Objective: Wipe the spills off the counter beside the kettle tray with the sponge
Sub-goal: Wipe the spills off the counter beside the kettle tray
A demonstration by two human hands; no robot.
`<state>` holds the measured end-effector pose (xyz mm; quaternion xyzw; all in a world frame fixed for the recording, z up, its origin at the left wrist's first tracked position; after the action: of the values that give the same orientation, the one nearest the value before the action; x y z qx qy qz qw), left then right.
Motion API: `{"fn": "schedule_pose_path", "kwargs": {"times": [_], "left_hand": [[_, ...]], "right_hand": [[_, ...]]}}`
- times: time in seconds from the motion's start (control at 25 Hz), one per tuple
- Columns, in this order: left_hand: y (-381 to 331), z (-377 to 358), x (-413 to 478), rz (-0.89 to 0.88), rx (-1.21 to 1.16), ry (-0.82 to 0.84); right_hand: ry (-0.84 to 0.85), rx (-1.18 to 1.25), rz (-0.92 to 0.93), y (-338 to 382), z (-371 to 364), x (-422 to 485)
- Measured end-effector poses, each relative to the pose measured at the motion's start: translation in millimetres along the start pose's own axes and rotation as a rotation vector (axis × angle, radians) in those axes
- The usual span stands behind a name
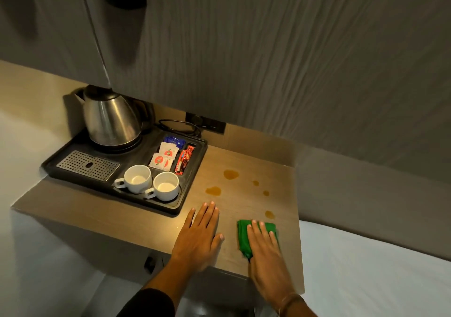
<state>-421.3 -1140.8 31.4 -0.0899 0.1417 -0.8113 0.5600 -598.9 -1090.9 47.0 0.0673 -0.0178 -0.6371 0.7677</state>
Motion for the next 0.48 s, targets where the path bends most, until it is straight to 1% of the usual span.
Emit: {"fn": "schedule_pose_path", "kwargs": {"times": [0.08, 0.12, 0.16, 0.24, 0.28, 0.32, 0.4, 0.48], "left_hand": [[2, -4, 1, -0.006, -0.014, -0.004], [4, -4, 1, -0.011, -0.019, -0.010], [4, -5, 1, -0.011, -0.024, -0.022], [4, -6, 1, -0.010, -0.028, -0.035], [3, -7, 1, -0.013, -0.026, -0.037], [3, -8, 0, -0.016, -0.023, -0.037], [5, -9, -1, -0.014, -0.030, -0.035], [6, -9, -1, -0.012, -0.035, -0.055]], "right_hand": [[0.032, -0.008, 0.097, -17, -4, -13], [0.016, 0.015, 0.122, -29, -1, -19], [-0.007, 0.049, 0.115, -43, 4, -19], [-0.066, 0.122, 0.022, -65, 21, 9], [-0.082, 0.144, -0.022, -66, 29, 30], [-0.074, 0.150, -0.027, -59, 32, 46], [-0.042, 0.156, 0.055, -39, 21, 47], [-0.010, 0.140, 0.158, -46, 8, 21]]}}
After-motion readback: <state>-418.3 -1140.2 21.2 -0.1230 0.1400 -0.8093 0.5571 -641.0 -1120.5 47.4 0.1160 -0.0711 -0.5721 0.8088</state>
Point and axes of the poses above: each hand's wrist, its own x-axis towards the middle knuckle, its own z-axis out of the back of the hand, y = z × x, the point moved 8 cm from there along x, towards the middle knuckle, and after that the axes turned 5 degrees about -x, right-handed, at the moved point
